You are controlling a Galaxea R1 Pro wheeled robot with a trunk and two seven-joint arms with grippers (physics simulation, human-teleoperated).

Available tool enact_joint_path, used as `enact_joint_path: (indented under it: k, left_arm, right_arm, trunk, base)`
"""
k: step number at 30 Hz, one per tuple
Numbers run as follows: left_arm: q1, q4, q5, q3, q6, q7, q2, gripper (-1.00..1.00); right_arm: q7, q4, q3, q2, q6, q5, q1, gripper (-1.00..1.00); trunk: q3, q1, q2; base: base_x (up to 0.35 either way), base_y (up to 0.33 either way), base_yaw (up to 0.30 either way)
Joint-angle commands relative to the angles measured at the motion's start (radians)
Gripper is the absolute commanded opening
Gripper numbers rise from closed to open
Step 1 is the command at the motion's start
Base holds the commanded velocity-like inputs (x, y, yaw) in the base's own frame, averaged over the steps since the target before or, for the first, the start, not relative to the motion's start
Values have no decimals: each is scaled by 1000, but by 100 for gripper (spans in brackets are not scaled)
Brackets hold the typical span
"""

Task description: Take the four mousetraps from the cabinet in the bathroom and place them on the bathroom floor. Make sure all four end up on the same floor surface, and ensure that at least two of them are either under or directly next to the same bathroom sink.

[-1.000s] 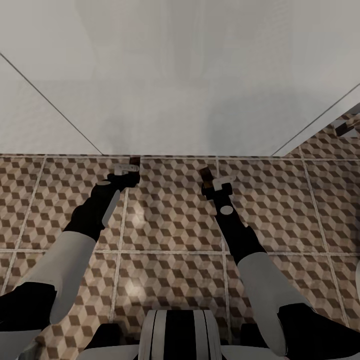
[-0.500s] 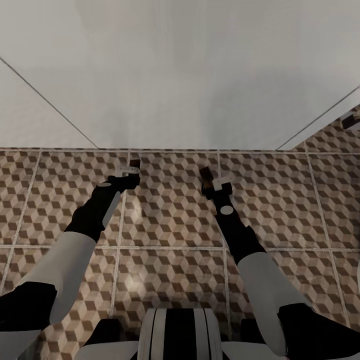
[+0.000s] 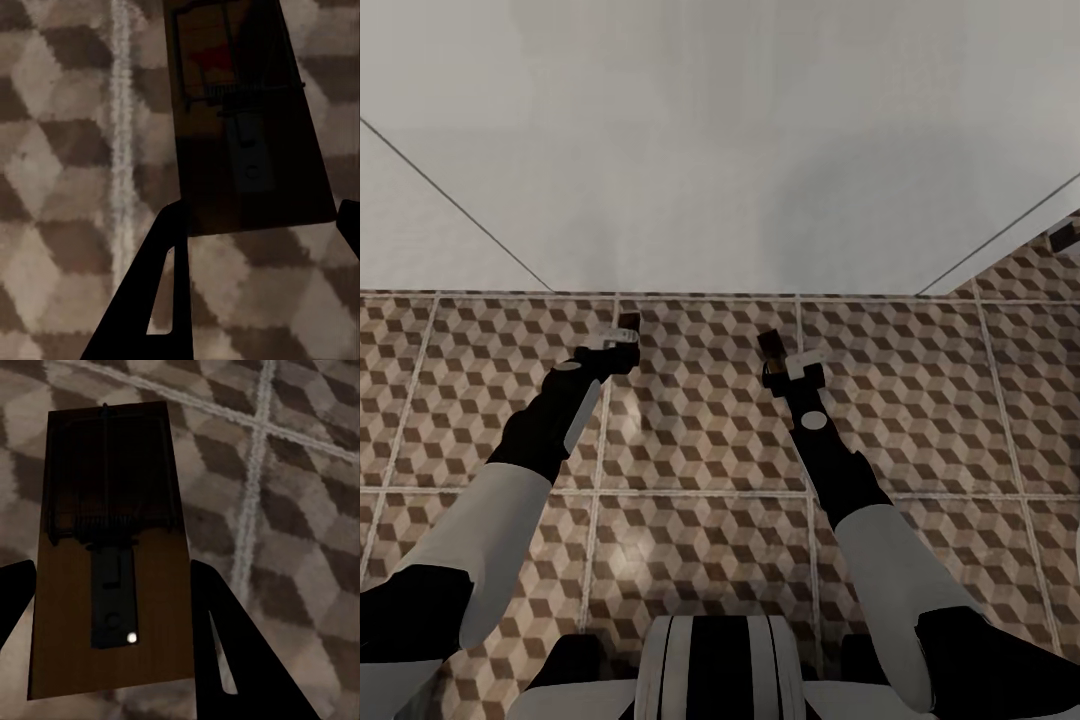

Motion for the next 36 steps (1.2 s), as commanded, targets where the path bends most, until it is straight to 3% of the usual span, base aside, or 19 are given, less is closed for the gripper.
enact_joint_path:
  k: [1, 11, 24, 28, 36]
  left_arm:
    - [0, -14, 6, -5, 6, 9, 1, -100]
    - [0, -120, 8, -5, 11, 11, 1, -100]
    - [2, -118, 9, -6, 12, 11, 2, -100]
    - [4, -117, 9, -5, 12, 11, 3, -100]
    - [16, -118, 8, -5, 11, 11, 3, -100]
  right_arm:
    - [-9, -1, 2, 0, 4, 8, 0, -100]
    - [-9, -17, 2, 0, 48, 8, -27, -100]
    - [-9, 2, 2, 0, 128, 6, -134, -100]
    - [-9, 78, 1, 0, 138, 6, -155, -100]
    - [-9, 284, 1, 0, 132, 7, -258, -100]
  trunk:
    - [0, 0, 0]
    - [0, 0, 0]
    - [0, 0, 0]
    - [0, 0, 0]
    - [0, 0, 0]
  base:
    - [0, 0, 0]
    - [0, 0, 0]
    - [0, 0, 0]
    - [0, 0, 0]
    - [0, 0, 0]
